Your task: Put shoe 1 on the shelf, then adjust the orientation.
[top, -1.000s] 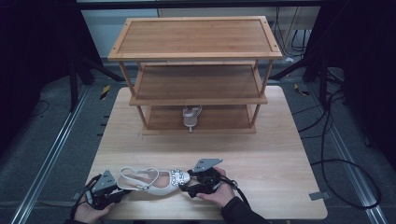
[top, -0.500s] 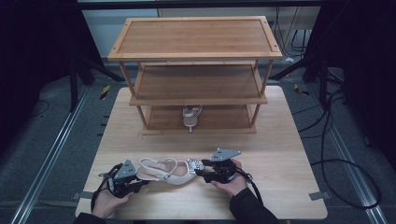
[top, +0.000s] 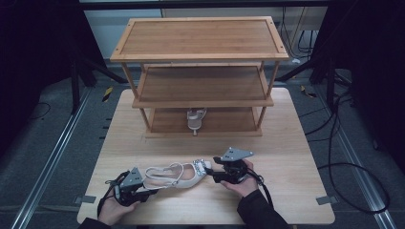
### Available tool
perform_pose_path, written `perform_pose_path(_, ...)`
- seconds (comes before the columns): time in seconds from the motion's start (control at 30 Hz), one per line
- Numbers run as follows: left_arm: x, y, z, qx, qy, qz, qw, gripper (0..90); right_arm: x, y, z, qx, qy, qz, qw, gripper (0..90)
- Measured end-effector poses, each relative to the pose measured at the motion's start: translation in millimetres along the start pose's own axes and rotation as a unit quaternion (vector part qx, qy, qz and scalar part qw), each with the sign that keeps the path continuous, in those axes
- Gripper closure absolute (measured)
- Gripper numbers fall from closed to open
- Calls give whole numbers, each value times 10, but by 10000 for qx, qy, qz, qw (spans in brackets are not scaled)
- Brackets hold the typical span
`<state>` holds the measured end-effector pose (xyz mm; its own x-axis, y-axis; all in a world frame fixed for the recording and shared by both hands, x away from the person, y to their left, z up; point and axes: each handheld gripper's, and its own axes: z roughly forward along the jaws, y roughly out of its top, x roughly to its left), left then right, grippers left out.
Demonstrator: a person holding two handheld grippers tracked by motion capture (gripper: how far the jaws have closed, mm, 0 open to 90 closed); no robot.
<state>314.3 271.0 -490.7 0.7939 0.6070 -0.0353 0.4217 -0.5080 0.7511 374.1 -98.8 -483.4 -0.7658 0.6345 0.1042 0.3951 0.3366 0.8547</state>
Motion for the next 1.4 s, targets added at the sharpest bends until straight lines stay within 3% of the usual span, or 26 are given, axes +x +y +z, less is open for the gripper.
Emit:
perform_pose_path(0.03,0,0,0,0,0,0,10000,573,0,0,0,0,0,0,10000,416)
perform_pose_path(0.1,-8,-43,-164,-299,-4,-131,9995,459,-101,-13,-122,-107,-243,81,9996,383)
perform_pose_path(0.17,5,-36,-224,-404,15,-205,9990,333,-172,-37,-220,-186,-423,125,9989,355)
perform_pose_path(0.23,11,-18,-240,-452,18,-180,9988,323,-204,-52,-272,-205,-515,153,9983,337)
perform_pose_path(0.27,15,44,-228,-479,-19,-124,9988,269,-278,-91,-388,-250,-751,160,9967,314)
perform_pose_path(0.33,5,85,-196,-498,-55,-73,9987,240,-304,-106,-427,-272,-803,211,9962,302)
perform_pose_path(0.4,-12,142,-134,-457,-86,-7,9989,220,-384,-172,-562,-389,-986,484,9932,279)
perform_pose_path(0.47,-17,242,-13,-391,-126,41,9991,196,-414,-209,-627,-419,-1151,544,9910,267)
perform_pose_path(0.6,3,304,87,-279,-178,118,9994,174,-428,-238,-680,-464,-1245,598,9893,255)
perform_pose_path(0.73,7,383,264,-126,-421,279,9986,165,-434,-235,-709,-481,-1218,548,9899,249)
perform_pose_path(0.97,0,394,342,-33,-346,335,9988,198,-461,-272,-689,-387,-1208,599,9901,244)
perform_pose_path(1.17,34,391,353,-63,-480,387,9981,222,-495,-292,-656,-283,-1202,627,9904,245)
perform_pose_path(1.33,75,394,397,-43,-746,303,9967,245,-495,-309,-602,-189,-1173,628,9909,246)
perform_pose_path(1.4,60,395,410,-21,-981,239,9949,285,-492,-311,-591,-168,-1153,602,9914,247)
